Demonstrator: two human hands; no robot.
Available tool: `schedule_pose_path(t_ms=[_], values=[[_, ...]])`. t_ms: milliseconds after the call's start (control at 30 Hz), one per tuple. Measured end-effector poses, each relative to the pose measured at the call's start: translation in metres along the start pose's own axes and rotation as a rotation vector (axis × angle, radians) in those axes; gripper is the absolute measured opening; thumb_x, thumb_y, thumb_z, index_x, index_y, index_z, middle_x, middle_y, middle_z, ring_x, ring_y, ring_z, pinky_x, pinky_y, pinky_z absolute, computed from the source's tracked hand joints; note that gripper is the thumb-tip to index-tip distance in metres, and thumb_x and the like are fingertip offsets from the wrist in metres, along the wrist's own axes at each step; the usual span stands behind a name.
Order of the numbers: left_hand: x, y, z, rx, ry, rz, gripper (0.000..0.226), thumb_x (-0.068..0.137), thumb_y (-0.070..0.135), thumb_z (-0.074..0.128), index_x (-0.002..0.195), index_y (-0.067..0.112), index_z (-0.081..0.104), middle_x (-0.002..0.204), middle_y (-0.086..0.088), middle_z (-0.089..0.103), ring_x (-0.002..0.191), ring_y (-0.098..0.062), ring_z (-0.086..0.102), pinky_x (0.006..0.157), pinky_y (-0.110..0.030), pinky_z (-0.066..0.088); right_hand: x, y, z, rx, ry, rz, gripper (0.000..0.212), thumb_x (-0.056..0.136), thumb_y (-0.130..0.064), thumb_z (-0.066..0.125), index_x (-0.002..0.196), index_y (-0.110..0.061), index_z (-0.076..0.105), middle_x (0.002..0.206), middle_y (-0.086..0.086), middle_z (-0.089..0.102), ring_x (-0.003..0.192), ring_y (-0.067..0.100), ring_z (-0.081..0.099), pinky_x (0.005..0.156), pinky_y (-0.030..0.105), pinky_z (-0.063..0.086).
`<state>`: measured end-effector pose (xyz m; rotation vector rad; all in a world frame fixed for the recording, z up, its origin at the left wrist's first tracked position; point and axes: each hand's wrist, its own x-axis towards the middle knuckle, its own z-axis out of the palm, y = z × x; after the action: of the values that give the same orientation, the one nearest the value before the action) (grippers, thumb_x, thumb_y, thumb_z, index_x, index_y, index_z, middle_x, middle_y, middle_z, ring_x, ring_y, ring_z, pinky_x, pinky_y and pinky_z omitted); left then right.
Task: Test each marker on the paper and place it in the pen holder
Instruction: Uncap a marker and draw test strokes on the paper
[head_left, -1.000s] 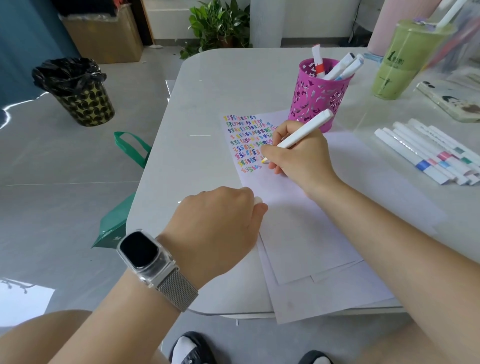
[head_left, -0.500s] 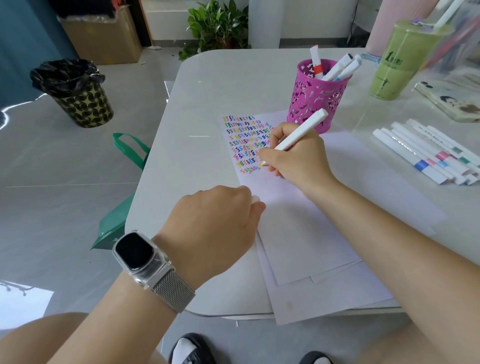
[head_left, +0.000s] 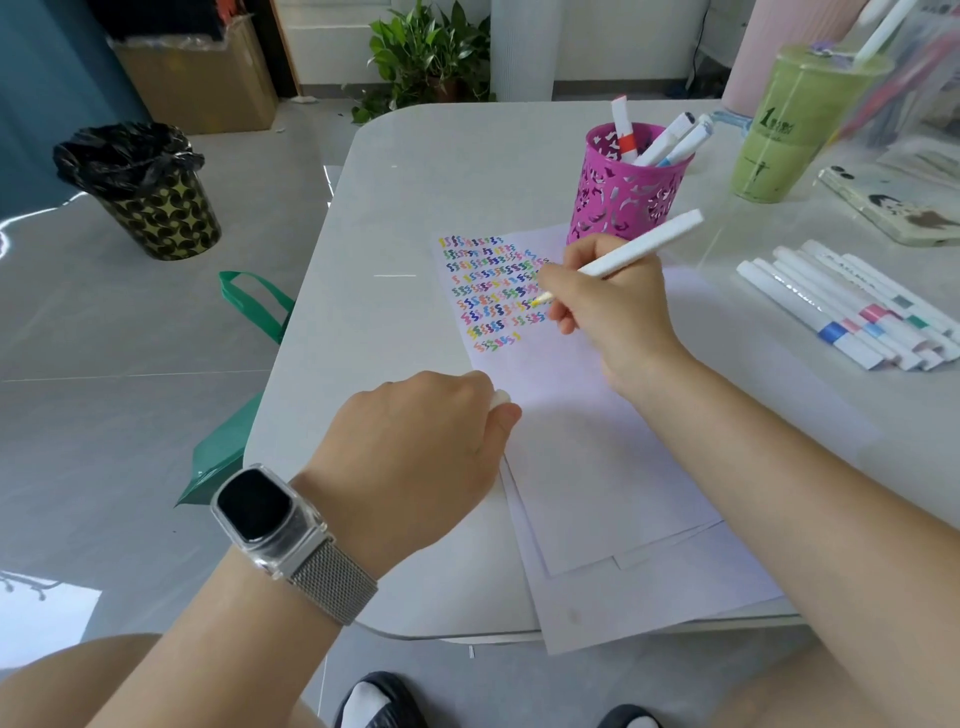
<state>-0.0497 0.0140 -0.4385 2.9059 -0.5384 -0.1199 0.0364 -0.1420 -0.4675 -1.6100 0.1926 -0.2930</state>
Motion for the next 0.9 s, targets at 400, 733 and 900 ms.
schedule_pose_path(t_ms=[400,733,900], values=[[0.01,-0.004,-0.002,-0.623,0.222,-0.143,0.03,0.089,0.038,0.052,0.064,0.02,0.053,0.061,0.009,0.063,0.061,-0.012,0.058,0.06,-0.035,0.048,-0.029,-0.056,-0.019,0.451,-0.051,0.139,0.038,0.091,-0.024,0.058,0.055,-0.013,0.053,0.051,0.003,0.055,0.041,0.013,0.052,0.04,0.019,0.041],[0.013,-0.005,-0.002,-0.715,0.236,-0.114,0.026,0.088,0.035,0.056,0.067,0.021,0.058,0.062,0.008,0.065,0.049,-0.004,0.053,0.049,-0.019,0.042,-0.038,-0.058,-0.006,0.258,-0.213,0.103,0.043,0.092,-0.016,0.054,0.05,-0.008,0.05,0.042,0.006,0.044,0.031,0.016,0.044,0.035,0.017,0.032],[0.014,-0.007,-0.002,-0.712,0.217,-0.099,0.023,0.088,0.034,0.057,0.067,0.023,0.057,0.057,0.015,0.062,0.047,-0.001,0.052,0.045,-0.014,0.04,-0.04,-0.057,-0.005,0.217,-0.25,0.106,0.042,0.091,-0.014,0.054,0.049,-0.008,0.05,0.044,0.008,0.044,0.032,0.016,0.043,0.036,0.017,0.032]])
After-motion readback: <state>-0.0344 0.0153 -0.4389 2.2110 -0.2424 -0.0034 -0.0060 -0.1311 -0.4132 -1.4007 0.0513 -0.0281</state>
